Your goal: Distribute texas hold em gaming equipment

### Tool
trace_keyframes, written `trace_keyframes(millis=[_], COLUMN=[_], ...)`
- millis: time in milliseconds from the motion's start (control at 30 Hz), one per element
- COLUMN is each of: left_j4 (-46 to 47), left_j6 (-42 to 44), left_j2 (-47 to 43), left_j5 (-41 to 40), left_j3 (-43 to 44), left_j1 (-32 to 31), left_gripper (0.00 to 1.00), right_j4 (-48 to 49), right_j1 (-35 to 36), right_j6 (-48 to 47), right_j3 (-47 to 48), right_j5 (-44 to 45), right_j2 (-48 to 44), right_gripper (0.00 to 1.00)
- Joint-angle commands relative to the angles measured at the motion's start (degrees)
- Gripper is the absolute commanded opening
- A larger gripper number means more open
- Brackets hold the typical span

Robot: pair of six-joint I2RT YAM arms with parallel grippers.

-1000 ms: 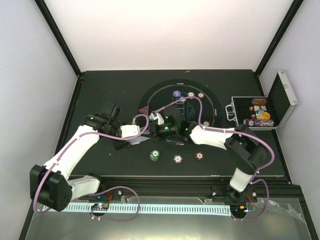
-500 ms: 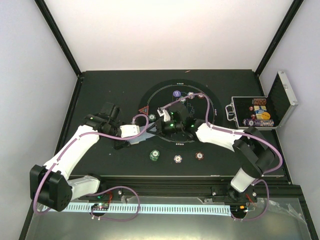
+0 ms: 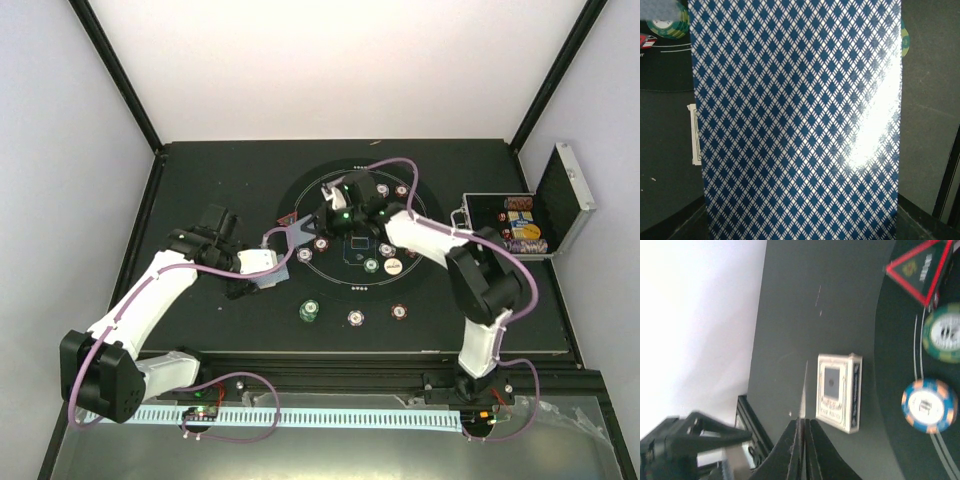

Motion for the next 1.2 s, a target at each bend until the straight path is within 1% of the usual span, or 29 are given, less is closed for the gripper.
trace_keyframes(millis=[0,167,367,500,600,700,767,833,900,967,1033,1167], left_j4=[-1.4,-2.4,-3.0,-3.4,-3.7,-3.6,-3.7,-3.8,-3.9,-3.9,-4.1,-3.9], left_j6=[0.6,0.2,-0.7,-0.9,-0.5,-0.5,-0.6,-0.7,-0.8,-1.0,-1.1,-1.1], left_j2=[-0.7,-1.2,-1.7,-2.3,-2.7,-2.8,-2.8,-2.9,-2.9,-2.7,-2.6,-2.8], left_j5=[0.0,0.5,1.0,1.2,1.0,0.7,0.8,0.9,1.0,1.0,1.1,1.8], left_j3=[1.0,1.4,1.6,1.7,1.3,1.0,1.0,1.2,1.4,1.6,1.7,1.5], left_j1=[0.6,0.7,0.8,0.8,0.9,1.1,1.1,1.1,1.1,1.1,1.1,1.1], left_gripper=[0.02,0.02,0.02,0.02,0.02,0.01,0.02,0.01,0.02,0.02,0.02,0.02], right_j4=[-7.5,-12.8,-18.5,-21.6,-24.8,-25.8,-24.6,-23.0,-21.3,-18.2,-12.0,-2.1], right_j1=[-2.0,-2.5,-2.9,-3.1,-3.3,-4.0,-4.5,-4.7,-4.7,-4.4,-3.9,-1.6], right_j6=[-4.6,-4.8,-4.2,-4.6,-6.7,-8.3,-8.9,-9.6,-9.8,-9.3,-7.7,-3.7], right_j3=[12.3,29.2,46.2,51.6,52.2,48.5,44.1,39.4,34.4,27.9,19.4,1.9], right_j5=[-1.7,-2.0,-1.4,-0.7,1.5,3.9,4.5,5.3,5.5,5.4,4.6,2.9], right_j2=[10.3,24.0,36.7,41.0,40.7,37.2,33.4,28.9,24.0,18.3,10.4,-1.4], right_gripper=[0.06,0.06,0.08,0.1,0.13,0.16,0.21,0.3,0.42,0.51,0.6,0.71])
